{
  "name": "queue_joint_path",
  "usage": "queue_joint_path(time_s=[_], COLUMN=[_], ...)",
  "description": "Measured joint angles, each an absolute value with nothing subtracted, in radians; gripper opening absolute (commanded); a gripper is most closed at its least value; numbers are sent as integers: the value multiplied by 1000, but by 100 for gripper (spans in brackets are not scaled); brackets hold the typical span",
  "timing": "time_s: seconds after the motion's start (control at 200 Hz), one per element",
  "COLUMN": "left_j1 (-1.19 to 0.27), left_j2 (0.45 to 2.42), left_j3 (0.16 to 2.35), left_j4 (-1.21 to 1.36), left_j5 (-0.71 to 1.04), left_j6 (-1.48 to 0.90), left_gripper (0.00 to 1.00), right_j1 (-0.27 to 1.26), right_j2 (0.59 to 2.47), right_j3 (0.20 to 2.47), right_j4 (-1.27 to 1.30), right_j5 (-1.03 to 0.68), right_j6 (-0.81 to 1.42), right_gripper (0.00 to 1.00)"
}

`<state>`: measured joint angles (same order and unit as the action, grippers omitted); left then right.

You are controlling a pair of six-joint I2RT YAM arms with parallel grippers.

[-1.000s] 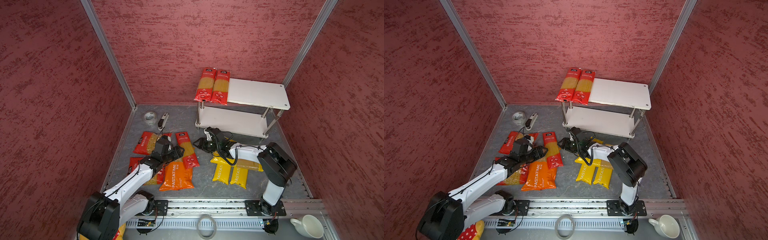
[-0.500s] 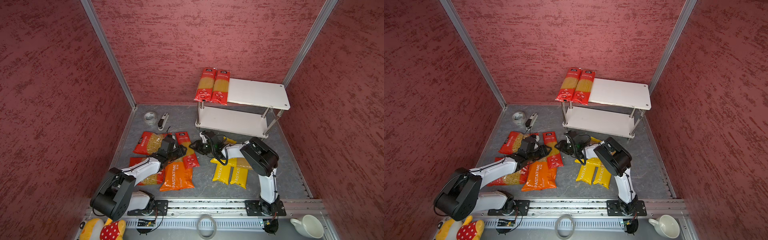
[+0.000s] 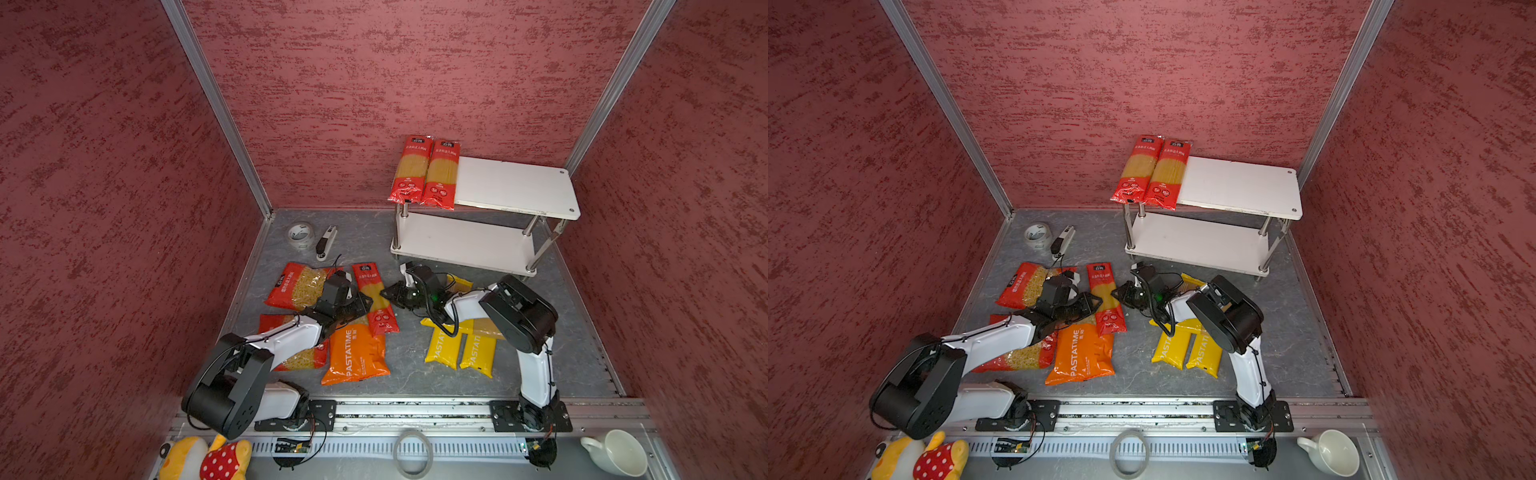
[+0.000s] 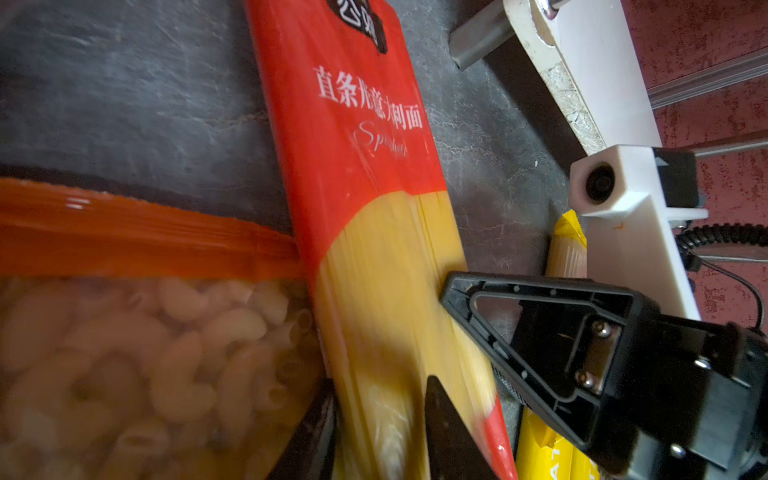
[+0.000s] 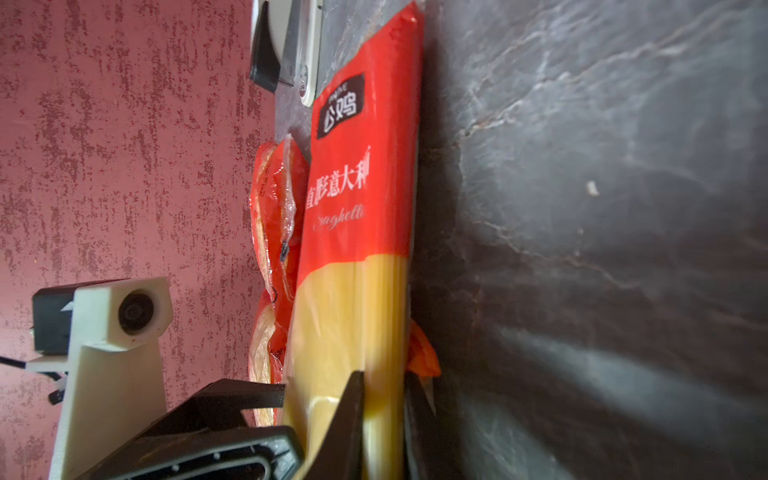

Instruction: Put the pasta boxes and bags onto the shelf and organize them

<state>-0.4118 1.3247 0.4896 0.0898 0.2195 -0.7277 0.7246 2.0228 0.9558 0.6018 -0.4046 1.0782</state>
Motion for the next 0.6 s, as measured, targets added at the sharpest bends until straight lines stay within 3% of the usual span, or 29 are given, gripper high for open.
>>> queue_joint_path(time_s=[0.361, 0.601], left_j1=[-410, -361], left_j2=[1185, 1013], left_j3=[488, 518], left_j4=[-4, -99], left_j5=[231, 252], left_j6=[-721, -684], left_gripper=[49, 56], right_j1=[744, 765], right_j2=[1951, 1868], right_j3=[940, 939], right_j4=[594, 525], right_j5=[-392, -350], right_j6=[1068, 950], right_gripper=[0, 0])
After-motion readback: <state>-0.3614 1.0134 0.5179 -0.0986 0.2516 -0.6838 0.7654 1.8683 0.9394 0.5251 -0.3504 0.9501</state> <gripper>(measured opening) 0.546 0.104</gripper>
